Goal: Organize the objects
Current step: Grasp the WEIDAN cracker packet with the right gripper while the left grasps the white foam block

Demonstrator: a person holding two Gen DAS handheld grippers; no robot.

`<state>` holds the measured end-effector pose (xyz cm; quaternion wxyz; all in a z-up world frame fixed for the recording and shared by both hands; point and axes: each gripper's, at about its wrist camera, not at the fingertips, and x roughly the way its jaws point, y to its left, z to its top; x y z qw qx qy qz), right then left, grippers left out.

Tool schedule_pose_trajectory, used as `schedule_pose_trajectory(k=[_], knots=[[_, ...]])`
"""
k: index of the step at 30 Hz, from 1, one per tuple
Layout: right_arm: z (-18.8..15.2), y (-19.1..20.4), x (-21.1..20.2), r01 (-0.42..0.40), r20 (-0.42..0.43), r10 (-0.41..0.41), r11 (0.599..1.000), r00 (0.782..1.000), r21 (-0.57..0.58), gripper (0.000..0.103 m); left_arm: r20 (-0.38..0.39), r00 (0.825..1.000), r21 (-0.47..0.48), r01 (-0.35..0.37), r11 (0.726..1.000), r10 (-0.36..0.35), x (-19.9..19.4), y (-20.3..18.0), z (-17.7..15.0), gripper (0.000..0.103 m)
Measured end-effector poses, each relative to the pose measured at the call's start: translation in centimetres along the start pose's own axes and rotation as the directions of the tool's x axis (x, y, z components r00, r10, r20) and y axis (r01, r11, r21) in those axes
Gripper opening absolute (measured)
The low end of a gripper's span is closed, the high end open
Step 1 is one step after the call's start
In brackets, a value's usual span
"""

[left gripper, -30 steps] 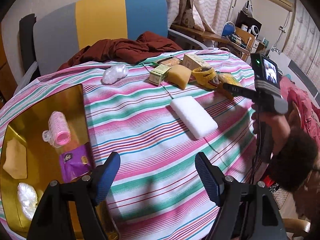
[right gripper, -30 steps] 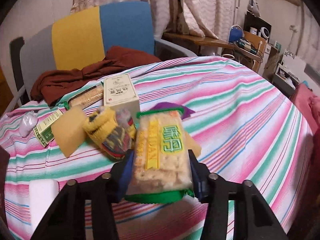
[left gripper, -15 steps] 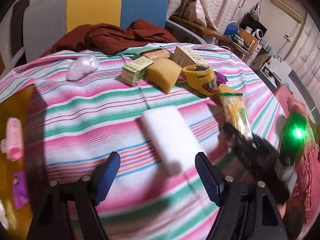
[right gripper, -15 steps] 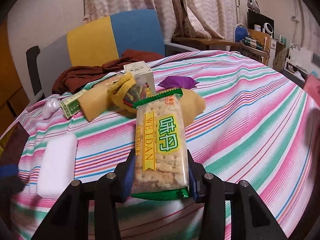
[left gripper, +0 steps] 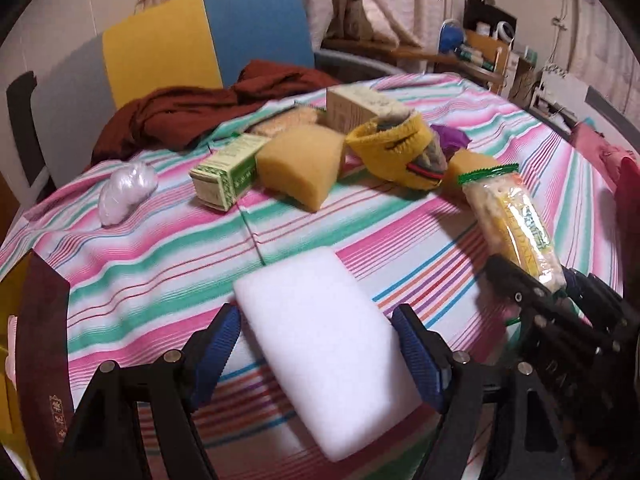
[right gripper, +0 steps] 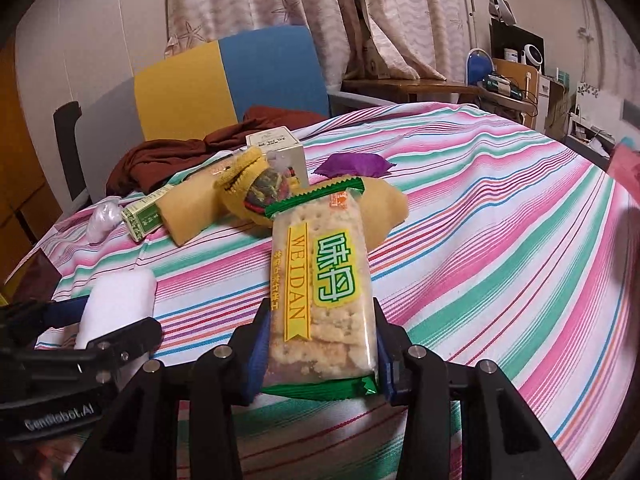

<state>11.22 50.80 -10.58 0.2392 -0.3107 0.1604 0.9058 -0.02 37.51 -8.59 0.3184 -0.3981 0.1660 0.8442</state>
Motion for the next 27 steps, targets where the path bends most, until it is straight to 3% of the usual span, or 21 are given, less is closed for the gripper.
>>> schedule_pose_trajectory(k=[3,7,10,13,27], knots=[[0.0,0.1,0.1,0.000,0.004,0.000,1.000,1.000,0.000,0.044,0.023,0.999,-0.045,0.045,0.998,-0.044,0.0,0.9,-0.5,0.080],[0.0,0.1,0.1,0.001,0.004,-0.001,1.000,1.000,-0.001,0.044,0.026,0.998,-0.036,0.051,0.998,-0.050,-0.1,0.8,-0.5,0.080],[0.0,0.1,0.1,0.002,0.004,-0.002,1.000,1.000,-0.002,0.044,0.043,0.996,-0.044,0.077,0.996,-0.075,-0.6,1.1,-0.8,0.069],[0.0,0.1,0.1,0.002,0.005,-0.002,1.000,1.000,-0.002,0.044,0.069,0.995,-0.056,0.081,0.995,-0.077,-1.4,1.4,-1.7,0.066],[0.2,0.6,0.2,0.020,-0.015,-0.020,0.999,1.000,-0.029,0.044,0.075,0.988,-0.079,0.141,0.987,-0.135,-1.5,2.6,-2.8,0.070]])
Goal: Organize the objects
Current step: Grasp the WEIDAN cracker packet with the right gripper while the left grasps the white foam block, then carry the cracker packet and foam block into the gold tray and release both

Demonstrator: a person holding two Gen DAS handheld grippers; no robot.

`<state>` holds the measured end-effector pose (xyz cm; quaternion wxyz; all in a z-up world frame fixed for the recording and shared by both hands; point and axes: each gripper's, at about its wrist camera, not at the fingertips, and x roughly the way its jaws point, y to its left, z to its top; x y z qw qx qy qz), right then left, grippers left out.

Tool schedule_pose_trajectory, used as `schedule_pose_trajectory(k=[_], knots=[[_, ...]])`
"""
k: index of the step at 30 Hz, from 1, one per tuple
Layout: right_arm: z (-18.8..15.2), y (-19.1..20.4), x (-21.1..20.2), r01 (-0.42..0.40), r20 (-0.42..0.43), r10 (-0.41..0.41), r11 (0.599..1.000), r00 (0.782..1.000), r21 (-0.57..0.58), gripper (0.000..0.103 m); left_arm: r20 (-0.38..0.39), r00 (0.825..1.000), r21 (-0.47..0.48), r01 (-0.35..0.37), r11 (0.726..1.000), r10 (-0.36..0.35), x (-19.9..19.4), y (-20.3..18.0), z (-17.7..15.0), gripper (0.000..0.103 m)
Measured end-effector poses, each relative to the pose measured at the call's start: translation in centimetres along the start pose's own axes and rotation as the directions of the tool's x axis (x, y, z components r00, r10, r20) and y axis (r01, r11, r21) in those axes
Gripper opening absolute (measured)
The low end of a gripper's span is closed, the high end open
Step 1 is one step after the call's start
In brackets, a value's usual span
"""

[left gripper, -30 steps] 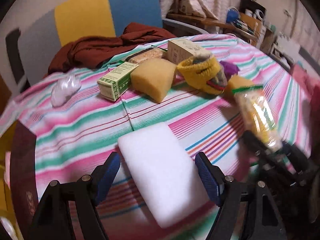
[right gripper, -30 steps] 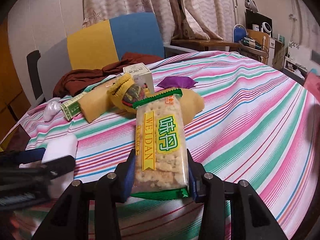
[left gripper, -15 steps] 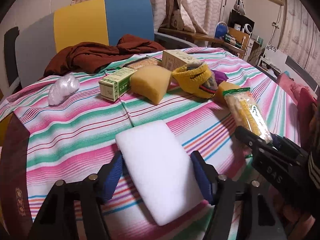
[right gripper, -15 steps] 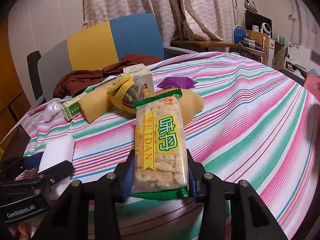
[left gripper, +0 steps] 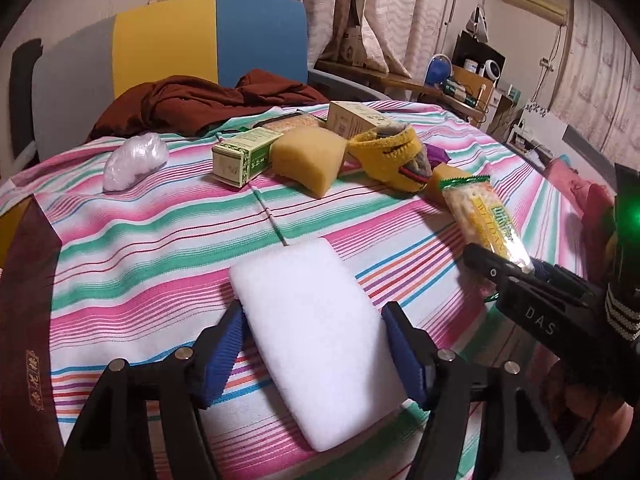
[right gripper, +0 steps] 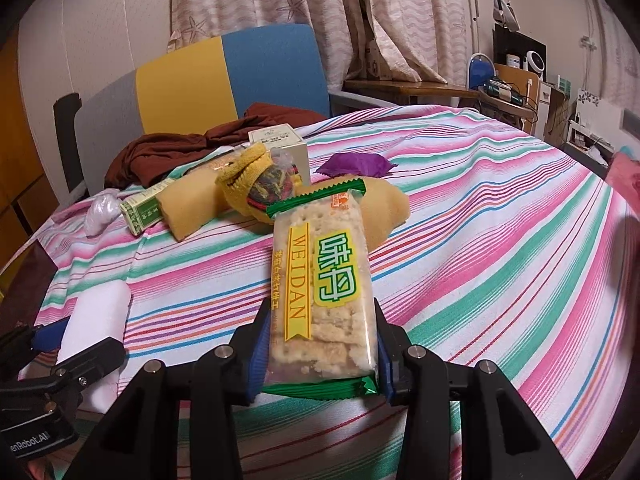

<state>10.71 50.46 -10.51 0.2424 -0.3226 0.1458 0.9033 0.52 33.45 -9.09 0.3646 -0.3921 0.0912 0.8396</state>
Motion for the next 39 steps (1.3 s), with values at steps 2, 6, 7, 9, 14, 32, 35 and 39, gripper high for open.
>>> schedule_pose_trajectory(k=[2,6,7,9,14,32,35,39], knots=[[0.0,-0.1,-0.2,-0.004,-0.013,0.004,1.000,1.000,0.018,0.044,0.002,1.000,-0.003,0.005,1.000,-0.005,-0.1,0.1,-0.1,0.070],[-0.1,-0.3,-1.2,-0.025,-0.038,0.029,0.994,0.999,0.104,0.043,0.012,1.000,-0.008,0.011,1.000,-0.010,-0.2,0.3,-0.1,0.068],[-0.2,-0.4,-1.5,-0.033,-0.042,0.039,0.991,0.998,0.128,0.043,0.014,1.000,-0.011,0.014,1.000,-0.014,-0.3,0.3,-0.2,0.067],[-0.4,-0.1,-2.0,-0.042,-0.052,0.050,0.988,0.997,0.146,0.043,0.019,1.000,-0.017,0.021,1.000,-0.021,-0.5,0.5,-0.2,0.065],[-1.3,1.1,-3.5,-0.055,-0.065,0.064,0.989,0.996,0.135,0.043,0.009,1.000,0.002,0.027,1.000,-0.027,-1.6,0.3,-0.6,0.063],[-1.6,6.8,-6.2,-0.157,-0.084,0.158,0.988,0.984,0.012,0.043,0.167,0.983,-0.029,0.087,0.996,-0.081,-11.3,3.9,-1.9,0.063],[-1.5,8.9,-6.7,-0.198,-0.086,0.194,0.979,0.977,-0.039,0.043,0.179,0.982,-0.075,0.079,0.994,-0.065,-12.5,5.6,-2.2,0.063],[-1.3,12.3,-7.7,-0.260,-0.088,0.250,0.958,0.964,-0.124,0.043,0.194,0.981,-0.141,0.052,0.989,-0.024,-14.3,8.3,-2.9,0.063]])
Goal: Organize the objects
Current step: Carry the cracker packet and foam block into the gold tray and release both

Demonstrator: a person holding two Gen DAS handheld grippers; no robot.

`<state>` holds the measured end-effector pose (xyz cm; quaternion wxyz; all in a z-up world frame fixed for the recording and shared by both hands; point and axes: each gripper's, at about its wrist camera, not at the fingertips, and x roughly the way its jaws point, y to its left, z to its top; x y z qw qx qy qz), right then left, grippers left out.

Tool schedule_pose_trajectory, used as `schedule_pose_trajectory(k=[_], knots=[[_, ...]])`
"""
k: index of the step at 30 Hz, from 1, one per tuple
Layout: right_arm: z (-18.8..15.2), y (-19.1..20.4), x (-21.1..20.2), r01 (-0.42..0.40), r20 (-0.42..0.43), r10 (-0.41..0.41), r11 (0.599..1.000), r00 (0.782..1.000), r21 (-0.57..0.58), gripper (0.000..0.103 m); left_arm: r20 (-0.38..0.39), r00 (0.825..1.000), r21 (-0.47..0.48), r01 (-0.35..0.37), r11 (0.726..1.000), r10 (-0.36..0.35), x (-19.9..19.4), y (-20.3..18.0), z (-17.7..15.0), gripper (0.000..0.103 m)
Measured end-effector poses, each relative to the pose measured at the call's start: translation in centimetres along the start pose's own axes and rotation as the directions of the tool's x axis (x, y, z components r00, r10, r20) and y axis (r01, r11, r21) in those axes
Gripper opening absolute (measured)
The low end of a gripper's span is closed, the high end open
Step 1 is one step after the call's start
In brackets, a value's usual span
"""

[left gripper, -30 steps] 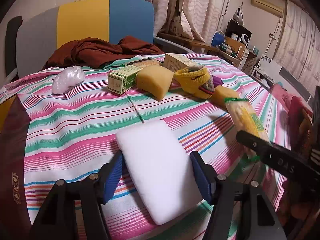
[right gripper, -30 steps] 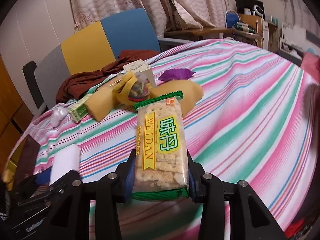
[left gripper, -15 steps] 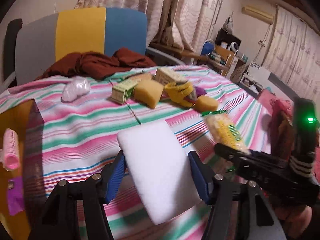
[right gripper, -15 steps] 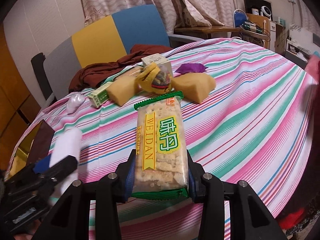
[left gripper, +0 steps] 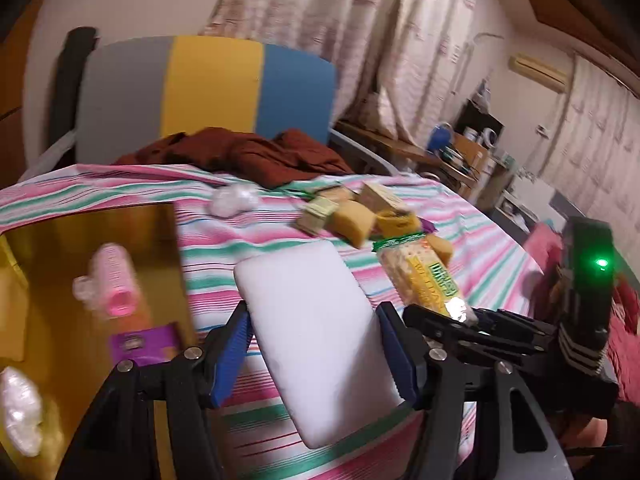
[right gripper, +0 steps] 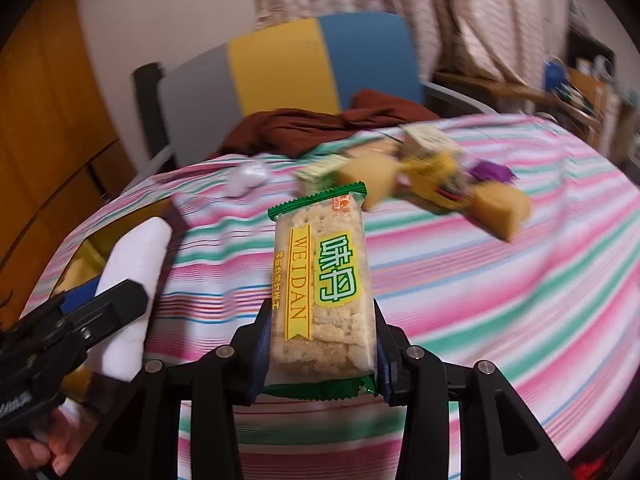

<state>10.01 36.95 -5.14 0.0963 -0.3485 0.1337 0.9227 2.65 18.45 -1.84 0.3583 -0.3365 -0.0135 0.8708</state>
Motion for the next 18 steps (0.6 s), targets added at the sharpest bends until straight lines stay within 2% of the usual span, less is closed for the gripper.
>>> schedule_pose_trajectory(k=[8,12,18], knots=[[1.1,6.5,-0.6,-0.150,-0.028,0.148,0.978,0.989,-0.148,0.043,-0.006,0.995,-0.125,-0.101,0.987,0.102,-2.6,6.1,-0.5,0.064],[0.9,9.7,-0.4,-0.257,-0.090,0.245,0.949,0.965,-0.184,0.043,-0.030,0.989,-0.189,-0.149,0.971,0.146,-3.2,9.6,-0.9,0.064],[-0.4,14.1,-0.3,-0.348,-0.170,0.313,0.901,0.935,-0.258,0.043,-0.113,0.976,-0.230,-0.206,0.951,0.184,-2.9,14.2,-0.5,0.064]])
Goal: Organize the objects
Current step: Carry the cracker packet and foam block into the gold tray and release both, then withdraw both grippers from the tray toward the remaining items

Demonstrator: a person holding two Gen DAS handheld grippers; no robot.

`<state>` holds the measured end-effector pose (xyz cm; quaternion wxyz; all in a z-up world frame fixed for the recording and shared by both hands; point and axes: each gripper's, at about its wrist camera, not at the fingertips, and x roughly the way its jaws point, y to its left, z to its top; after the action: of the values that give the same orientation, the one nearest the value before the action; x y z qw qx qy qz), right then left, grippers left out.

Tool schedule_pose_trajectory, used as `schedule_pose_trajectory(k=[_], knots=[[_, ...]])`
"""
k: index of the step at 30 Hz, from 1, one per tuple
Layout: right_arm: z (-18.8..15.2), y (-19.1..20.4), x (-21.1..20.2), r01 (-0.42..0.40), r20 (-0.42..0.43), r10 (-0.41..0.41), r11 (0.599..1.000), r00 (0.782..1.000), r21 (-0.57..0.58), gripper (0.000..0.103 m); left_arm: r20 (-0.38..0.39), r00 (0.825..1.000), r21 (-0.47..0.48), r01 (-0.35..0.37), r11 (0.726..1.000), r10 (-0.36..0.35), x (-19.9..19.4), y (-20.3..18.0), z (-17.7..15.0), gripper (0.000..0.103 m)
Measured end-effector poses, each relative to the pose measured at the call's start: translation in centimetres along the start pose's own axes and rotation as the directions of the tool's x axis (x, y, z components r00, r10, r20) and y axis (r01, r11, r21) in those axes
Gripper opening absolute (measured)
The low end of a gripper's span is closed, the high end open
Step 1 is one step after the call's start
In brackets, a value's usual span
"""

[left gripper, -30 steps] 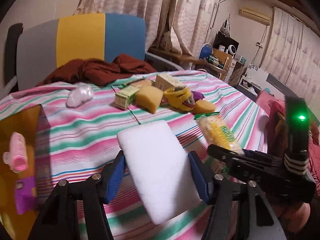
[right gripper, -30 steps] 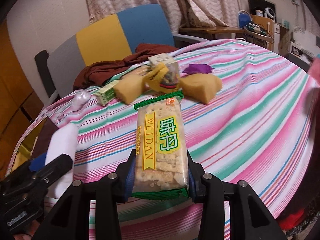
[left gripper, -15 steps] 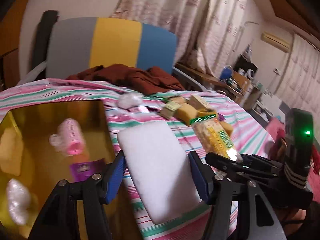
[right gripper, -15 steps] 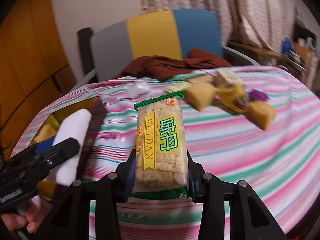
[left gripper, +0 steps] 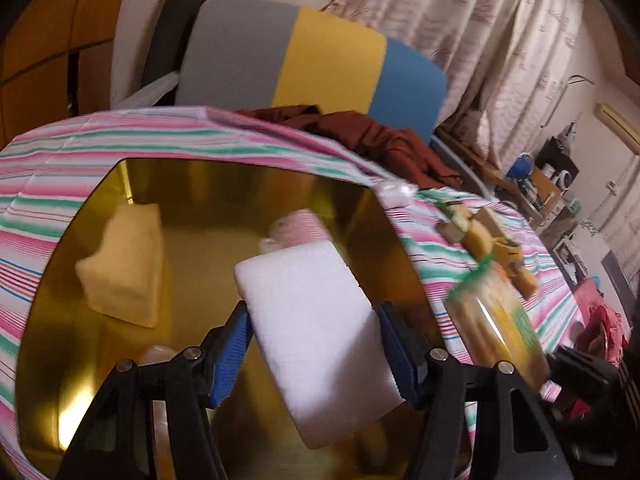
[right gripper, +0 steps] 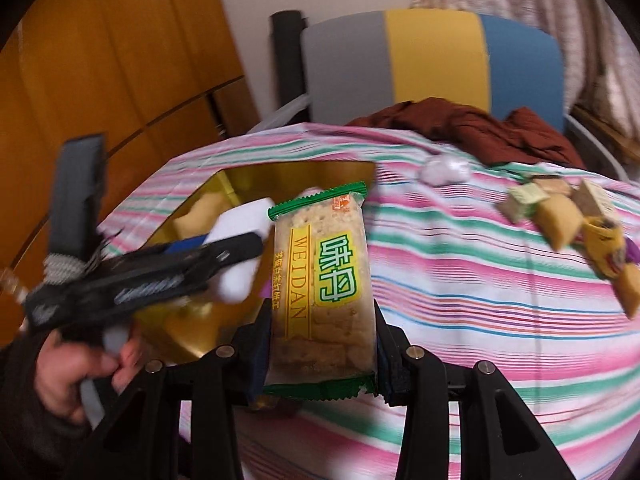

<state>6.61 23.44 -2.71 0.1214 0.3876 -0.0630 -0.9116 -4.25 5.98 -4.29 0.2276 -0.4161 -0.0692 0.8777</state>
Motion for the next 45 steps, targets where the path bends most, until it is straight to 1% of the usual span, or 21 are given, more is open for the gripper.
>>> schedule_pose_trajectory(k=[3,8,11,13,17,18,19,20,22,25,27,29,31,32,35,37,41,45], knots=[[-0.1,1.9,0.6,-0.036,-0.026,0.035,0.998,0.999,-0.043,0.043,-0.021,0.999,-0.030,-0.029,0.999,0.028,0.4,1.9,0.6,0.064],[0.0,4.0,2.6,-0.040,-0.096,0.029,0.993,0.995,-0.109,0.043,-0.053,0.997,-0.040,-0.054,0.998,0.052,1.4,3.8,1.5,0.064],[0.2,4.8,3.8,-0.044,-0.120,0.030,0.992,0.992,-0.116,0.041,-0.060,0.998,-0.088,-0.042,0.995,0.037,1.8,4.9,2.4,0.065],[0.4,5.3,4.4,-0.040,-0.116,0.026,0.992,0.993,-0.121,0.041,-0.069,0.997,-0.147,-0.041,0.988,0.031,1.9,5.8,2.8,0.068],[0.7,5.5,4.8,-0.045,-0.121,0.033,0.994,0.992,-0.097,0.042,-0.102,0.994,-0.220,-0.045,0.974,0.023,1.9,6.8,3.1,0.072],[0.7,5.5,4.6,-0.048,-0.116,0.036,0.994,0.993,-0.098,0.042,-0.095,0.995,-0.234,-0.039,0.972,0.017,1.6,6.9,3.1,0.075],[0.6,5.6,4.5,-0.047,-0.110,0.036,0.994,0.993,-0.100,0.042,-0.083,0.996,-0.243,-0.034,0.969,0.015,1.2,7.0,3.1,0.080],[0.5,5.5,4.2,-0.041,-0.099,0.031,0.994,0.995,-0.102,0.044,-0.072,0.997,-0.249,-0.034,0.968,0.017,0.9,7.0,3.1,0.081],[0.3,5.2,3.8,-0.034,-0.080,0.026,0.995,0.996,-0.095,0.047,-0.046,0.999,-0.260,-0.031,0.965,0.020,0.2,7.1,3.3,0.082],[0.4,4.4,3.5,-0.036,-0.068,0.032,0.997,0.997,-0.061,0.048,-0.007,1.000,-0.274,-0.018,0.961,0.017,-0.7,7.0,3.8,0.083],[0.5,4.1,3.5,-0.035,-0.062,0.032,0.998,0.998,-0.049,0.048,0.000,0.999,-0.274,-0.031,0.961,0.032,-1.1,6.8,4.1,0.083],[0.5,3.8,3.2,-0.030,-0.053,0.028,0.999,0.998,-0.041,0.048,-0.015,0.998,-0.271,-0.055,0.961,0.053,-1.2,6.7,4.3,0.082],[0.5,3.7,3.1,-0.029,-0.046,0.028,0.999,0.999,-0.034,0.049,-0.016,1.000,-0.270,-0.020,0.963,0.017,-1.3,6.3,4.0,0.082],[0.4,3.6,3.0,-0.028,-0.043,0.027,0.999,0.999,-0.030,0.049,-0.016,1.000,-0.266,-0.025,0.964,0.021,-1.4,6.0,3.8,0.082],[0.4,3.1,2.8,-0.027,-0.036,0.027,1.000,0.999,-0.010,0.051,-0.017,0.998,-0.224,-0.061,0.973,0.058,-1.5,4.7,3.5,0.082],[0.5,2.7,2.6,-0.025,-0.028,0.026,1.000,0.999,0.007,0.052,-0.013,0.998,-0.197,-0.070,0.978,0.068,-1.5,4.0,3.2,0.082],[0.5,2.0,2.3,-0.016,-0.012,0.017,0.999,1.000,0.027,0.052,-0.018,0.999,-0.152,-0.040,0.988,0.037,-1.0,2.3,2.8,0.083],[0.5,0.8,1.8,0.002,0.004,-0.002,0.998,1.000,0.062,0.052,-0.021,1.000,-0.135,-0.013,0.991,0.010,-1.1,0.9,2.6,0.083]])
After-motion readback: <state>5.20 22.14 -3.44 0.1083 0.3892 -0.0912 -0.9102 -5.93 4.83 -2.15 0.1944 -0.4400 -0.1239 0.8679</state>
